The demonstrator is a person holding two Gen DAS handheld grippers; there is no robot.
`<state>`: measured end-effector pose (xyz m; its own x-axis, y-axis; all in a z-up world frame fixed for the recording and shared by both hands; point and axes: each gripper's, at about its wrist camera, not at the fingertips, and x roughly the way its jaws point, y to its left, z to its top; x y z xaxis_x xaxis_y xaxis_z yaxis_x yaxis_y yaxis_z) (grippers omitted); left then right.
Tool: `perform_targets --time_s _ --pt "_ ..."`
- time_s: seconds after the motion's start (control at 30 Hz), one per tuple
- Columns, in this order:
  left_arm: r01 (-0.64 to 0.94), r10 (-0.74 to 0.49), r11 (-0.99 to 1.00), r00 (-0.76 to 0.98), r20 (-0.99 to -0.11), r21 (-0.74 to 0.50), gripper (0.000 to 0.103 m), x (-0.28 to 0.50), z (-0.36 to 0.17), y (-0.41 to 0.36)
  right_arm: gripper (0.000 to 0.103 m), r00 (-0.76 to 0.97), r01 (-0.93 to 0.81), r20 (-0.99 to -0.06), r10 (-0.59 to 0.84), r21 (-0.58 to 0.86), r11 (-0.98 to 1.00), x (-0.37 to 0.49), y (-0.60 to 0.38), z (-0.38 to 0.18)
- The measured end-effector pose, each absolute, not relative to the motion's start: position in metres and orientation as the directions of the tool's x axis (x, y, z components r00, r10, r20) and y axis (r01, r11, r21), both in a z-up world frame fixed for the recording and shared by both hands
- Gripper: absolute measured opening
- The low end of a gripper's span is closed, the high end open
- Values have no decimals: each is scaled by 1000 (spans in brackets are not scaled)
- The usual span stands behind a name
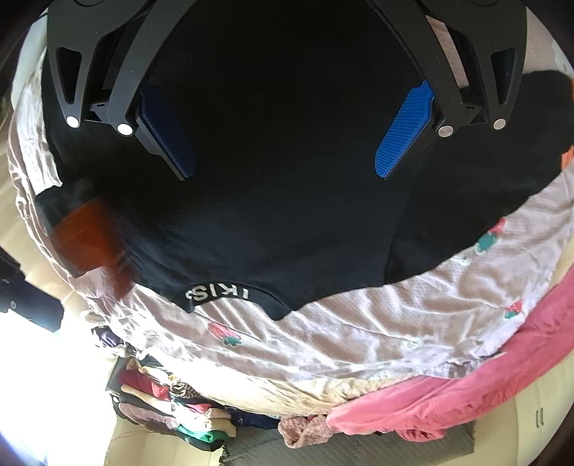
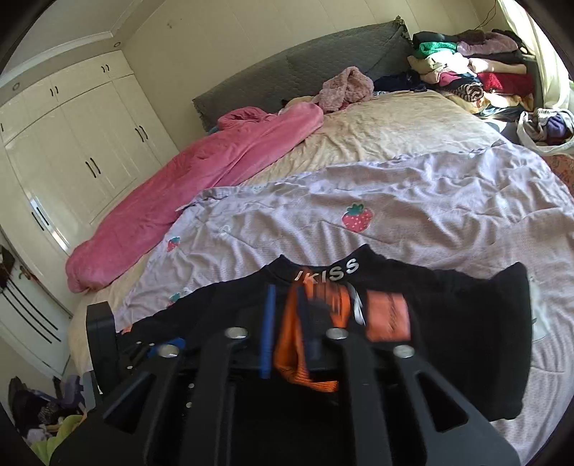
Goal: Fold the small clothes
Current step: 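Lift the cuff with the right tool and fold it across the shirt body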
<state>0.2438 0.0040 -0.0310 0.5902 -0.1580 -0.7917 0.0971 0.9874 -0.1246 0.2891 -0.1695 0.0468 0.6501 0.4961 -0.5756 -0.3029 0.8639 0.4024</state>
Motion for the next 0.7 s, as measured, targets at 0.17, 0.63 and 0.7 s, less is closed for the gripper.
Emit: perform_targets --time_s 0.17,0.63,0.7 --pt "134 -233 972 570 -788 -190 95 243 -35 -5 32 683 -258 -586 437 366 894 277 -192 40" --pt "167 -493 868 404 -771 -467 52 280 -63 -70 42 756 -11 -642 132 188 982 218 -276 0" --pt "137 -507 857 390 -768 -496 52 285 -70 -73 42 760 9 -639 120 195 981 210 -284 -3"
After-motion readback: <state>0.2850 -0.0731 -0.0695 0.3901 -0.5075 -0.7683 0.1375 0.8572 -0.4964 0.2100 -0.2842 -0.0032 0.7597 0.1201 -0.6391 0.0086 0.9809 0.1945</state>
